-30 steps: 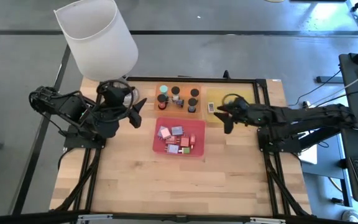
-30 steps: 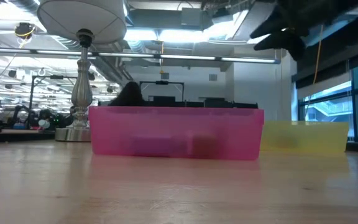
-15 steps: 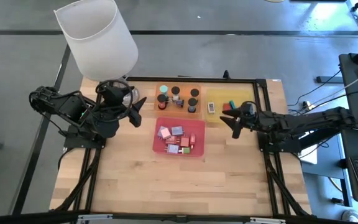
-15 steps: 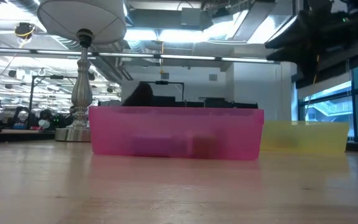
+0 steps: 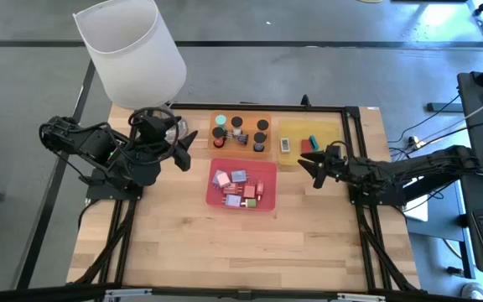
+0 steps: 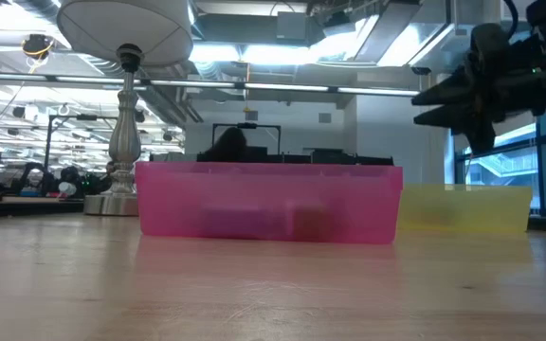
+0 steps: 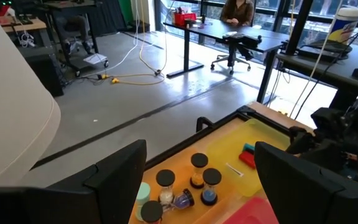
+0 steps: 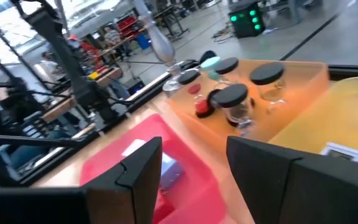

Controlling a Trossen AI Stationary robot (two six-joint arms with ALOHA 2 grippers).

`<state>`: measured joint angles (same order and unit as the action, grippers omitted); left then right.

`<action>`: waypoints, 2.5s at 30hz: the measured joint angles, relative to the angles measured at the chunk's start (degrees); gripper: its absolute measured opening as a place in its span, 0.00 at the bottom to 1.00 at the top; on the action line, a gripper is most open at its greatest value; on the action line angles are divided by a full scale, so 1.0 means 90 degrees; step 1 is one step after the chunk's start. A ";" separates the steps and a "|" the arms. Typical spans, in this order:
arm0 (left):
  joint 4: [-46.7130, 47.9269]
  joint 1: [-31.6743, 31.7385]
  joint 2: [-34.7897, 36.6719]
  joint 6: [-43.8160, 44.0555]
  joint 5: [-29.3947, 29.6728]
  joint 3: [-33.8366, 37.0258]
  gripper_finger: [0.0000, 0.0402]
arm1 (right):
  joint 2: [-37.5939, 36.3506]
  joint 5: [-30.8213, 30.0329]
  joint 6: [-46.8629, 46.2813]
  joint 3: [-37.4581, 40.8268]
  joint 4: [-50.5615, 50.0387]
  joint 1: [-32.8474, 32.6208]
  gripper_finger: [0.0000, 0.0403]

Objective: Pick & Place Office items
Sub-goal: Return to Home Position

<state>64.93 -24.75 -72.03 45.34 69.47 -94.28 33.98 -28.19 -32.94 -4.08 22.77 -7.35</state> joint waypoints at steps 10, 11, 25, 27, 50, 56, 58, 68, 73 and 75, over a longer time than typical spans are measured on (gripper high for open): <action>0.0000 0.0000 0.0000 0.0066 -0.0002 0.0000 0.73 | 0.0002 -0.0154 -0.0434 0.0364 -0.0048 0.0000 0.45; 0.0000 0.0000 0.0000 0.0066 -0.0002 0.0000 0.73 | 0.0001 -0.0154 -0.0449 0.0364 -0.0065 0.0000 0.45; 0.0000 0.0000 0.0002 0.0229 -0.0122 0.0000 0.73 | 0.0000 -0.0613 -0.1690 0.0362 -0.0549 0.0000 0.45; 0.0000 0.0000 0.0002 0.0160 -0.0342 0.0000 0.73 | 0.0002 -0.0629 -0.1391 0.0362 -0.0652 0.0000 0.45; -0.0088 0.0919 -0.0752 -0.0507 -0.2090 0.0032 0.73 | 0.0002 -0.0266 -0.0600 0.0357 -0.0688 0.0000 0.45; 0.0144 0.1219 -0.0748 -0.0454 -0.2212 0.0033 0.73 | 0.0002 -0.0266 -0.0605 0.0357 -0.0681 0.0000 0.45; 0.0356 0.1556 -0.0744 -0.0308 -0.2315 0.0039 0.73 | 0.0002 -0.0265 -0.0605 0.0357 -0.0681 0.0000 0.45; 0.1246 0.3143 -0.0344 0.0059 -0.2482 0.0039 0.73 | 0.0002 -0.0264 -0.0613 0.0355 -0.0681 0.0000 0.45; 0.2291 0.3582 0.0135 0.1119 -0.2165 0.0334 0.73 | 0.0002 -0.0264 -0.0613 0.0355 -0.0681 0.0000 0.45; 0.2146 0.3680 0.0568 0.1383 -0.2065 0.0794 0.73 | 0.0002 -0.0264 -0.0613 0.0355 -0.0681 0.0000 0.45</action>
<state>84.24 8.36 -66.92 57.79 50.88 -87.13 34.00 -30.57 -38.46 -0.89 16.64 -7.35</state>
